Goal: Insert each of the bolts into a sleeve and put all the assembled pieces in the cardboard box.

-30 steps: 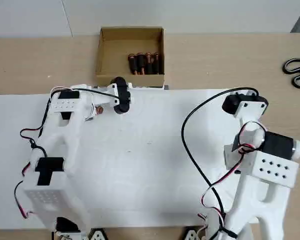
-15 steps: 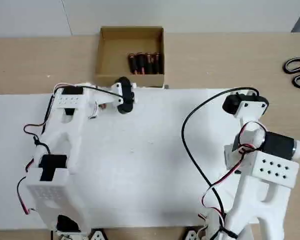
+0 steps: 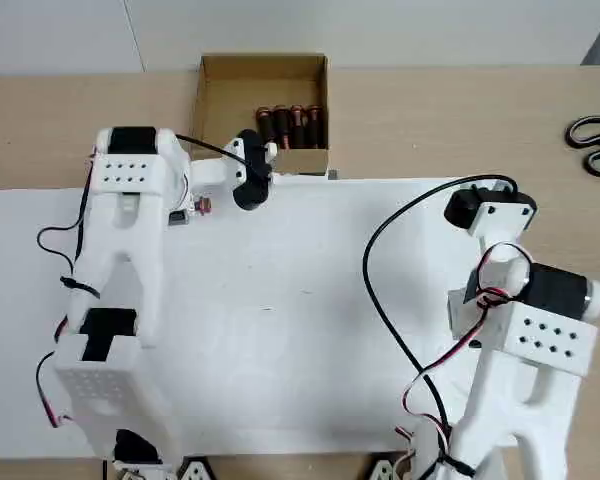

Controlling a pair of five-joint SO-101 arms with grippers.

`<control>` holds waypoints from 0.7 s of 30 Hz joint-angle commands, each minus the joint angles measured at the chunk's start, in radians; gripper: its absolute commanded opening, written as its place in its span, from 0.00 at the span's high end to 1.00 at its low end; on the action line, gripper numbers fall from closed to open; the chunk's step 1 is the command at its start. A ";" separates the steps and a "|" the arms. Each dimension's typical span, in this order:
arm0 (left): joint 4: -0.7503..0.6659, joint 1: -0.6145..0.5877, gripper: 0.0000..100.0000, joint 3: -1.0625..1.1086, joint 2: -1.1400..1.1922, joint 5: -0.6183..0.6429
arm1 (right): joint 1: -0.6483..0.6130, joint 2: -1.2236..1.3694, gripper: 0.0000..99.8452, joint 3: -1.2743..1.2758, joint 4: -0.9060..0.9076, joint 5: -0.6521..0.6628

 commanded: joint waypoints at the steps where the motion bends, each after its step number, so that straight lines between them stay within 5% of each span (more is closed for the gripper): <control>1: 0.149 0.006 0.99 -0.079 -0.018 -0.181 | 0.005 -0.022 1.00 -0.008 -0.013 0.003; 21: 0.117 0.143 0.99 -0.056 -0.008 0.977 | 0.004 -0.022 1.00 -0.008 -0.005 0.003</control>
